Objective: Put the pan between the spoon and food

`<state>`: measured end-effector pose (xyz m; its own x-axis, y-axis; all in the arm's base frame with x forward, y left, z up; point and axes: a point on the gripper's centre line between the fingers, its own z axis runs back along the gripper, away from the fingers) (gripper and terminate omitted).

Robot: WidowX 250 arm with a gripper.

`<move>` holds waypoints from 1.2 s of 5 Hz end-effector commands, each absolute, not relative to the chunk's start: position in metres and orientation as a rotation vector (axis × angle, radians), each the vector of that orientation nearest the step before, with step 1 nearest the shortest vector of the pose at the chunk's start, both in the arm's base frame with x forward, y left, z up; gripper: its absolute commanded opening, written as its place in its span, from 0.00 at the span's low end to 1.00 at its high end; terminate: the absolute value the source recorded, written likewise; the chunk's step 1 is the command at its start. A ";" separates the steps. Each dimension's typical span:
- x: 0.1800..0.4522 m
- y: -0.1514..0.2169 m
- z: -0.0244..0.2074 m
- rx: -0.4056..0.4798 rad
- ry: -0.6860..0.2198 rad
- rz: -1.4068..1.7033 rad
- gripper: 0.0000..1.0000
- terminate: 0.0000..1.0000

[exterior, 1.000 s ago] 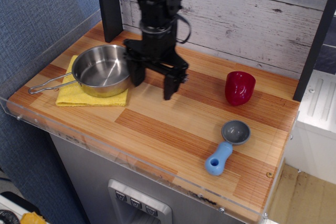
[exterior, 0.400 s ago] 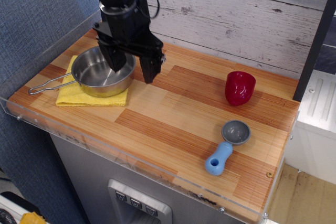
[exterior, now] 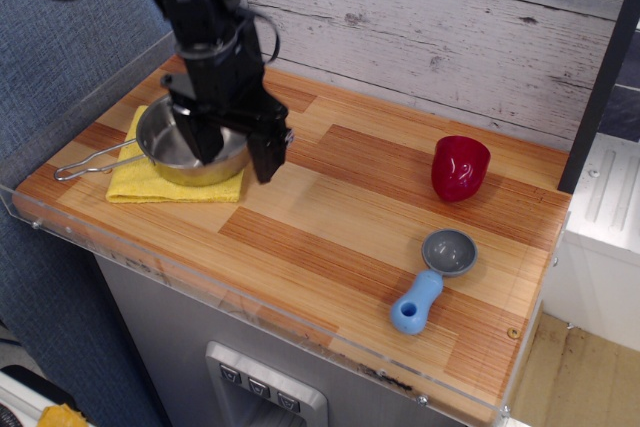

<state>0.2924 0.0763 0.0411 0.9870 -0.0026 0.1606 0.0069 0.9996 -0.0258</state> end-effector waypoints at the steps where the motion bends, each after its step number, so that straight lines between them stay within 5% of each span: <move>1: 0.316 0.089 0.030 0.008 -0.154 0.010 1.00 0.00; 2: 0.322 0.087 0.026 0.018 -0.153 0.002 0.00 0.00; 6: 0.302 0.065 0.093 0.057 -0.272 0.010 0.00 0.00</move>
<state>0.3043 0.0597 0.0786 0.9734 0.0076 0.2291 -0.0172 0.9991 0.0400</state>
